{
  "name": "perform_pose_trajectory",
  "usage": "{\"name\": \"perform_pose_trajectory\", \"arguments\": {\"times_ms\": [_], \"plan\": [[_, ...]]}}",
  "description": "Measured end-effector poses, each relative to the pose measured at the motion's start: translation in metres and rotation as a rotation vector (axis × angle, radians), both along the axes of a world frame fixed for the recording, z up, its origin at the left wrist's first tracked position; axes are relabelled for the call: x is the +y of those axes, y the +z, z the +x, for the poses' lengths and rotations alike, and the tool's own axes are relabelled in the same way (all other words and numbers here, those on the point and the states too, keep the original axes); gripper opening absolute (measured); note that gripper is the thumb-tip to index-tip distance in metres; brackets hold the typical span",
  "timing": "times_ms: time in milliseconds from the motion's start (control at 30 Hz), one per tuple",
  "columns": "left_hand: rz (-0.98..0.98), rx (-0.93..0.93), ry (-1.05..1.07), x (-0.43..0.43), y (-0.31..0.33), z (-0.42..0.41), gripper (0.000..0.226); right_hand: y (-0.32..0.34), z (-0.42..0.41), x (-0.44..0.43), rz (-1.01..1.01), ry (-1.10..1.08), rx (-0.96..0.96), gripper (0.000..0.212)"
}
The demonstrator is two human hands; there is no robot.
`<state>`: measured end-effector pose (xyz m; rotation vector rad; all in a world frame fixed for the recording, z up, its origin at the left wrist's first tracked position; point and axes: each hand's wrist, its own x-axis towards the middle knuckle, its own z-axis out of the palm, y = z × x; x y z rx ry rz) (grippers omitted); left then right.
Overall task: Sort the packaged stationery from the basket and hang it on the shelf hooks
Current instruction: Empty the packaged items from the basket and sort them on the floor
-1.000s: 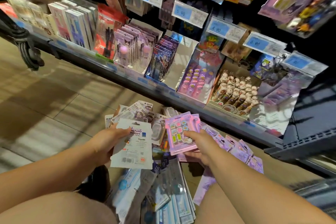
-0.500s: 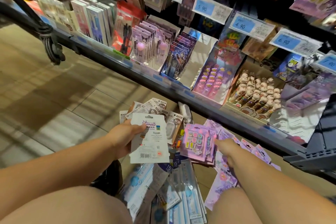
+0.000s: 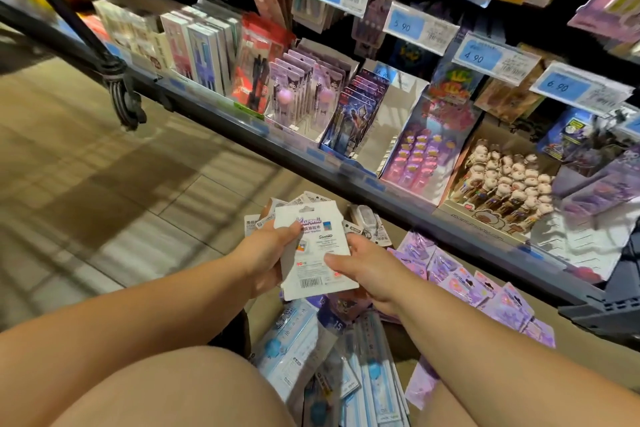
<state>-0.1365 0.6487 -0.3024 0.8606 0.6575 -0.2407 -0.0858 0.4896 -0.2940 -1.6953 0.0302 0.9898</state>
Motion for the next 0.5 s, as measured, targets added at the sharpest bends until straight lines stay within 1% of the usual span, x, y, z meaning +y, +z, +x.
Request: {"name": "perform_pose_trajectory", "arguments": {"times_ms": [67, 133, 167, 233, 300, 333, 367, 433, 467, 500], "plan": [[0.042, 0.003, 0.001, 0.001, 0.004, 0.0, 0.016, 0.0, -0.001, 0.002, -0.029, -0.007, -0.141, 0.026], [0.156, 0.029, -0.007, 0.004, 0.006, 0.0, 0.012, 0.002, 0.0, 0.001, -0.078, 0.024, -0.309, 0.028], [0.192, 0.039, -0.022, 0.006, 0.008, 0.001, 0.017, 0.004, 0.0, 0.0, -0.109, 0.031, -0.415, 0.029], [0.189, 0.027, -0.085, 0.01, 0.012, 0.002, 0.039, 0.007, -0.002, -0.003, -0.217, 0.078, -0.674, 0.03], [0.087, 0.018, -0.098, 0.011, 0.019, 0.004, 0.062, 0.01, -0.006, -0.004, -0.305, 0.165, -0.961, 0.033], [0.03, 0.013, -0.085, 0.012, 0.021, 0.005, 0.066, 0.01, -0.008, -0.005, -0.311, 0.202, -1.098, 0.034], [-0.024, 0.0, -0.06, 0.012, 0.023, 0.006, 0.062, 0.008, -0.008, -0.006, -0.302, 0.24, -1.193, 0.036], [-0.118, -0.035, 0.011, 0.016, 0.024, 0.006, 0.036, 0.003, -0.008, -0.01, -0.279, 0.283, -1.312, 0.041], [-0.167, -0.052, 0.042, 0.018, 0.023, 0.006, 0.027, 0.0, -0.008, -0.011, -0.271, 0.301, -1.344, 0.042], [-0.206, -0.062, 0.053, 0.019, 0.021, 0.006, 0.031, -0.001, -0.007, -0.012, -0.257, 0.32, -1.367, 0.041]]}}
